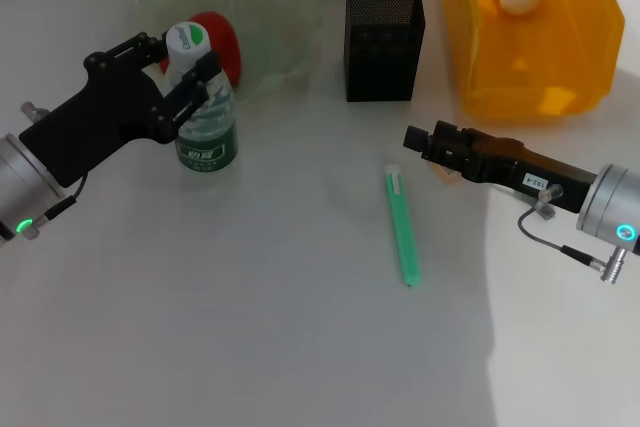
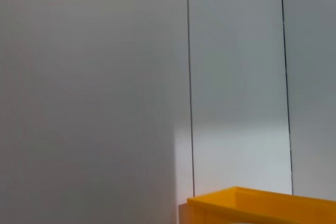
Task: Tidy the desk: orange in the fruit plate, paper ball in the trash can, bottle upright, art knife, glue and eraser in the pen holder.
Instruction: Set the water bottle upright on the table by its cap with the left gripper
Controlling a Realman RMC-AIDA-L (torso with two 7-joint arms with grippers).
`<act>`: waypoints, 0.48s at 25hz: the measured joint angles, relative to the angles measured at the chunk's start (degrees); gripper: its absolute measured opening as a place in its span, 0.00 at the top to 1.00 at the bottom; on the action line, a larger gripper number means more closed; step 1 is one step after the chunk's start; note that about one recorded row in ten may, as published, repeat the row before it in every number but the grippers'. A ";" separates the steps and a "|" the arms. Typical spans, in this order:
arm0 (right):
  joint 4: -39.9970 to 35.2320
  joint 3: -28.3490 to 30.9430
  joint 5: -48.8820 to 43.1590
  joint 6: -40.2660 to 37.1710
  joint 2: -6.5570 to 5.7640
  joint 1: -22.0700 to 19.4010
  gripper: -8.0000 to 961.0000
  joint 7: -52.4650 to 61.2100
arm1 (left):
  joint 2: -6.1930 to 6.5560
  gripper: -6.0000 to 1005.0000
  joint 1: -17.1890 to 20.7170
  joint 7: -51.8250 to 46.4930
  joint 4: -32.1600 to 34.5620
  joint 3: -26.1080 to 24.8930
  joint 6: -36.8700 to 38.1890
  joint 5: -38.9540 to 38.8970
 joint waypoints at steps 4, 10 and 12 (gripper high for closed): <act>0.16 0.00 0.00 0.00 0.00 0.09 0.24 -0.01 | -0.02 0.53 -0.02 0.89 -0.77 -0.17 -0.06 -0.49; 0.22 0.00 0.07 -0.02 0.00 0.09 0.24 0.02 | -0.06 0.53 0.04 0.92 -0.95 -0.17 -0.10 -1.05; 0.25 0.00 0.09 -0.02 -0.01 0.09 0.24 0.03 | -0.13 0.53 0.23 0.98 -1.72 -0.22 -0.13 -3.05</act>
